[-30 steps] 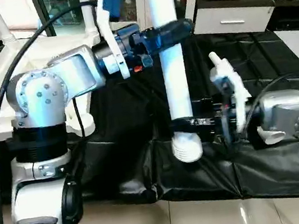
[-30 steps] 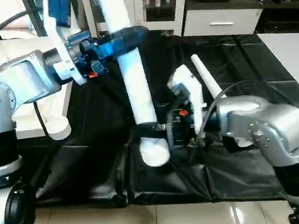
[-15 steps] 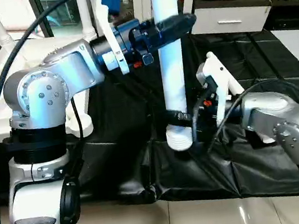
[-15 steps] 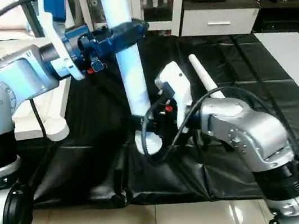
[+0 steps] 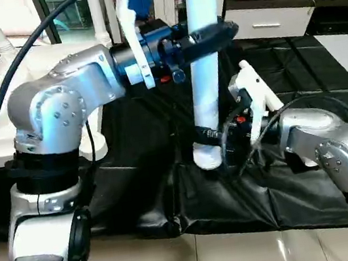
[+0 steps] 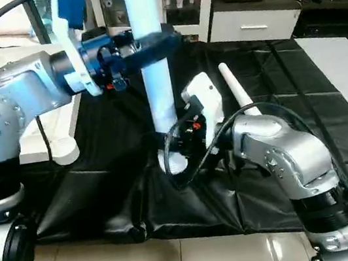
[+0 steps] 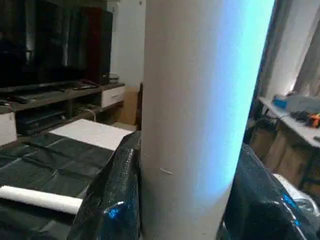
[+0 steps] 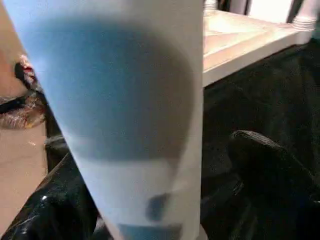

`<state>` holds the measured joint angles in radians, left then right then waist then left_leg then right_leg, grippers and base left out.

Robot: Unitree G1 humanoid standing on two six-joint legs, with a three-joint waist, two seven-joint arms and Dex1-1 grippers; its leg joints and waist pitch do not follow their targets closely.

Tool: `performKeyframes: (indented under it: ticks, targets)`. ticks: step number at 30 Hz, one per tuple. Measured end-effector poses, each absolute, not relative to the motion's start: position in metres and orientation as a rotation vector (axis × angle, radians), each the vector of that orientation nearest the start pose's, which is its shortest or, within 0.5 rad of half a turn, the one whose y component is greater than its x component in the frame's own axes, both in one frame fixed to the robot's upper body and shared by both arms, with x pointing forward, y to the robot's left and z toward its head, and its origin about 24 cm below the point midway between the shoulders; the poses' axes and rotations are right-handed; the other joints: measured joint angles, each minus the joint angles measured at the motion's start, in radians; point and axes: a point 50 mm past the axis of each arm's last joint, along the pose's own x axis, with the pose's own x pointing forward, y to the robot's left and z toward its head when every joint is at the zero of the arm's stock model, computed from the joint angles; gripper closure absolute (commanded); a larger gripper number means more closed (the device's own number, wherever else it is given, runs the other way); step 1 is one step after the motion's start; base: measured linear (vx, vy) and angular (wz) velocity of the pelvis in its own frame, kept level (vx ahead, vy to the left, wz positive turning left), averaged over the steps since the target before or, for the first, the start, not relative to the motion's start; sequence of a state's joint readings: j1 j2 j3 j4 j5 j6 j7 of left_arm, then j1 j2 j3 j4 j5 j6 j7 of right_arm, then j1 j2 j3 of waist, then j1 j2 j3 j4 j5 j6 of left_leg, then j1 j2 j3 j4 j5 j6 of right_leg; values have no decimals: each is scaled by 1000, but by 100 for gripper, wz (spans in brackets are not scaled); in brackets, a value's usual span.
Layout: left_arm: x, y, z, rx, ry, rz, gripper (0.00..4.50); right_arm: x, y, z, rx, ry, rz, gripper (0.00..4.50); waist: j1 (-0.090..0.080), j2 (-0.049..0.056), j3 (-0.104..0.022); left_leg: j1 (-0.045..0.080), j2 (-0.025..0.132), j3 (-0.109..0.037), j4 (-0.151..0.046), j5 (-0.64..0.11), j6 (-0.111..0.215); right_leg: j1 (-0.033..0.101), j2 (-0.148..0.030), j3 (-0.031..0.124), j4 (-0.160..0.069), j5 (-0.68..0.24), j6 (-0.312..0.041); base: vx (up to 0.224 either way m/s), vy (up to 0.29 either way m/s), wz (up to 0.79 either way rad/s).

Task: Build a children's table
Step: Pick table leg

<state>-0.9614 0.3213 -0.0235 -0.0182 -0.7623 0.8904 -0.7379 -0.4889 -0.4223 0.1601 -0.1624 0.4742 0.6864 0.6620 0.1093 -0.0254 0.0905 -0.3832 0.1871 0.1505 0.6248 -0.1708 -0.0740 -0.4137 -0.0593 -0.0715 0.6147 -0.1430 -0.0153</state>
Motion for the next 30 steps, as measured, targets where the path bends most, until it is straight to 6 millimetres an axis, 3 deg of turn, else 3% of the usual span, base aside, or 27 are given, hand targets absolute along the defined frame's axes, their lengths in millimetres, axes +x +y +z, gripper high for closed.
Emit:
performKeyframes:
  ticks: [4,11,17,26,30]
  targets:
    - [310,76,268,-131,-63,-1311,278,300,-104,146,-56,91,950,63,-9,0,0,0,1,1,0,0,0,-1,0,0,0,0,0,0,0,0]
    - [308,76,269,-83,-86,-1313,278,302,-106,146,-46,72,944,63,-9,0,0,0,1,1,0,0,0,0,0,1,-1,0,0,0,0,0]
    - [308,75,270,-99,-94,-1319,278,304,-120,150,-32,77,926,3,-11,0,0,0,1,1,0,0,0,0,0,1,1,0,0,0,0,0]
    - [308,77,270,-105,-103,-1321,278,306,-129,151,-23,17,917,0,-19,0,0,0,1,2,0,0,0,0,0,1,0,0,0,0,0,0]
    - [308,79,274,-123,-130,-1315,278,307,-128,149,124,-14,900,0,-20,0,0,0,1,2,0,0,0,-1,0,0,0,0,0,0,0,0]
